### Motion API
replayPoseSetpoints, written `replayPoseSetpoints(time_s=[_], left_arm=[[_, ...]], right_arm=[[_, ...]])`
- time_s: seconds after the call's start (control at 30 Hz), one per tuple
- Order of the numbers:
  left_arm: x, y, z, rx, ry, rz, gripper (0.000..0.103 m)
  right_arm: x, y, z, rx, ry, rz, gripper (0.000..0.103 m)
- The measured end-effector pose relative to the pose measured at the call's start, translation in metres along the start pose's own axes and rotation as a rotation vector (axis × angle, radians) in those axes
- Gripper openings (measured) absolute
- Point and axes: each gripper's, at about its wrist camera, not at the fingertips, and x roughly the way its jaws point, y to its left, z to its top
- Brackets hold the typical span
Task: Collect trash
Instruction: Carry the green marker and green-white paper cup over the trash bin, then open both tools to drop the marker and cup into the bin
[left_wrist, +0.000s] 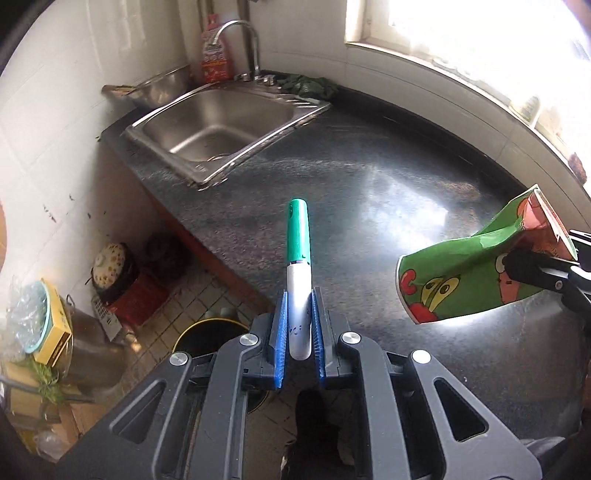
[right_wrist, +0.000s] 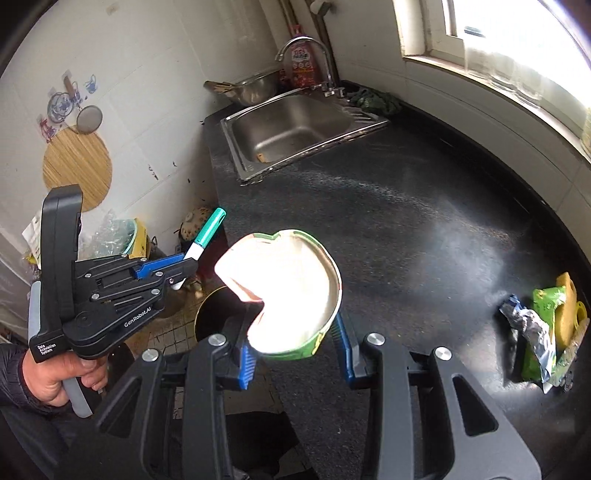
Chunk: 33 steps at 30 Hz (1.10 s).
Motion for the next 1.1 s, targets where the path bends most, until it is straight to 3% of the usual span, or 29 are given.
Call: replayPoseSetpoints(time_s=[0.27,0.37,0.57,0.77,1.03,1.07,1.1], left_arm=[[0.010,0.104,-0.042,-0.205,0.068,0.108,0.012],[0.018,0.134,-0.063,-0.264,0.101,0.120,0.012],[0.061,0.172,-0.102,-0.367,0.181,0.085,0.012],[0.103,0.190,-0.125,-0.427,0.216,0.018,0.012],[0.133,0.206,-0.139,-0.476,0.236,-0.016,0.012],[0.135,0.209,-0.140,-0.484,0.240,-0.018,0.022],[0.137,0.210,-0.142,-0.492,0.251,-0.020,0.054]], right_arm=[[0.095,0.095,0.040,-0.150,0.132,0.170,0.035],[0.133,0.125,0.044,-0.191,0.194,0.189,0.035],[0.213,0.171,0.040,-0.252,0.330,0.166,0.035],[0.277,0.180,0.028,-0.234,0.459,0.128,0.036],[0.307,0.191,0.023,-0.275,0.513,0.087,0.038],[0.310,0.193,0.023,-0.280,0.524,0.088,0.050],[0.312,0.194,0.022,-0.284,0.531,0.081,0.058]])
